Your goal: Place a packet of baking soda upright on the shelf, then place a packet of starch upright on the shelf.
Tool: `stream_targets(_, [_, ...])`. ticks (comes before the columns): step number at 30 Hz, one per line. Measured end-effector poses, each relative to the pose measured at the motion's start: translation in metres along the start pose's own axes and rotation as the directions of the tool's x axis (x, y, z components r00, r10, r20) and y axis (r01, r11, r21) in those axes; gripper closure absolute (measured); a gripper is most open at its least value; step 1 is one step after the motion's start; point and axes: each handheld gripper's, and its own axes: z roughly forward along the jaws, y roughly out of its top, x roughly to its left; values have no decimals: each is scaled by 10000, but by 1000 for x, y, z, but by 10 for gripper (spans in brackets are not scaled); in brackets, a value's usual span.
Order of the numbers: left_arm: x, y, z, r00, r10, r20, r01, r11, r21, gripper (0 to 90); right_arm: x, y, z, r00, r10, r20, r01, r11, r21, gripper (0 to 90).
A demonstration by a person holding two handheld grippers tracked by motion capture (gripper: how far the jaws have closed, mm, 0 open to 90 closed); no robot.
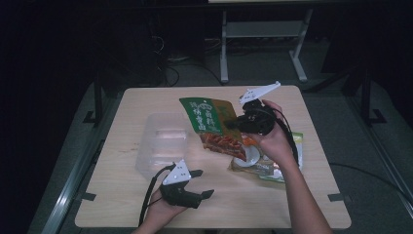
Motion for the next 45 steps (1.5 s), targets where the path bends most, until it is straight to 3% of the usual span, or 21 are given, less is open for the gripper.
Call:
stream_targets(11, [1, 0, 3, 9998, 23, 202, -27, 9998, 206, 263, 1, 14, 11, 9997, -157, -165, 158, 9998, 74, 900])
stream_targets(21, [-1, -3, 3, 9998, -64, 195, 61, 9998, 180, 261, 3, 44, 23, 9981, -384, -492, 368, 9988, -335, 900])
stream_targets(23, [-1, -3, 3, 9999, 94, 56, -95, 9996, 257, 262, 2, 51, 28, 9973, -595, -434, 578, 9976, -388, 900])
stream_targets(33, [-3, -4, 3, 10000, -16, 92, 14, 9998, 208, 259, -2, 82, 57, 9946, -857, -579, 821, 9948, -607, 900])
stream_targets(45, [0, -5, -1, 9999, -94, 74, 93, 9999, 119, 259, -3, 108, 89, 9928, -892, -801, 843, 9944, -630, 900])
